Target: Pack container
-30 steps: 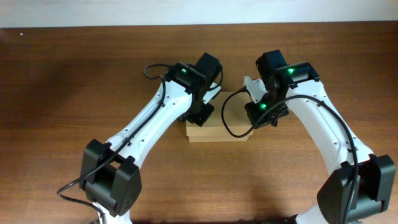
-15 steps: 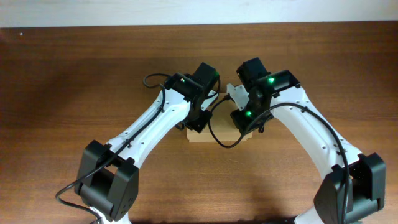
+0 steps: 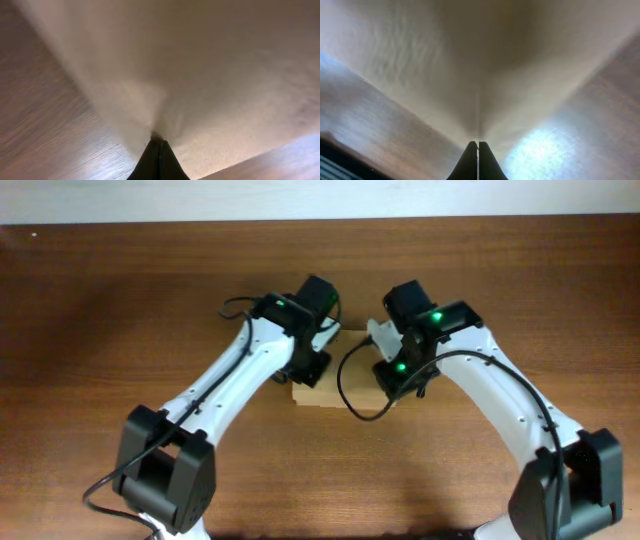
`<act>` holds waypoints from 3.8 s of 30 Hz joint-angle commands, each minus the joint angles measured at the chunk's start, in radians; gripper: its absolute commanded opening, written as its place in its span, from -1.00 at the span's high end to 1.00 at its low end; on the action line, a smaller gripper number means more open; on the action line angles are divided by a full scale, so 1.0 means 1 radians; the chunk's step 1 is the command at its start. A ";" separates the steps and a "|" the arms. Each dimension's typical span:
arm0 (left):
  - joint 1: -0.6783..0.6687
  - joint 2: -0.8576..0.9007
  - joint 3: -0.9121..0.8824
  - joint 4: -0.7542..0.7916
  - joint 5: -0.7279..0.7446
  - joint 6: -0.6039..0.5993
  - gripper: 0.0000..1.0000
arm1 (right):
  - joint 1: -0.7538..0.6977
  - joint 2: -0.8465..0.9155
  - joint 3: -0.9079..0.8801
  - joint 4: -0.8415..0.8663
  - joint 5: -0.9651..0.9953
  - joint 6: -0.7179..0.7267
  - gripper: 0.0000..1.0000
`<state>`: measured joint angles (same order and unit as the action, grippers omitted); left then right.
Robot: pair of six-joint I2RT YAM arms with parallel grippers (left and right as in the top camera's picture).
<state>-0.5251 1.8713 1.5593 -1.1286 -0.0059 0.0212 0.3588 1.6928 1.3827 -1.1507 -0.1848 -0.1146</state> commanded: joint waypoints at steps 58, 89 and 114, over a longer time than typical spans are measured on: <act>0.642 -0.181 0.196 -0.001 -0.208 0.035 -0.99 | -0.621 -0.127 0.241 0.238 -0.042 -0.001 -0.99; 0.642 -0.181 0.196 -0.001 -0.208 0.035 -0.99 | -0.371 -1.690 -1.200 1.148 0.006 0.048 -0.99; 0.642 -0.181 0.196 -0.001 -0.208 0.035 -0.99 | -0.371 -1.685 -1.377 1.086 0.066 0.045 -0.99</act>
<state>0.1120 1.6997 1.7451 -1.1320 -0.2165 0.0559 -0.0185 0.0124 0.0120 -0.0628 -0.1299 -0.0780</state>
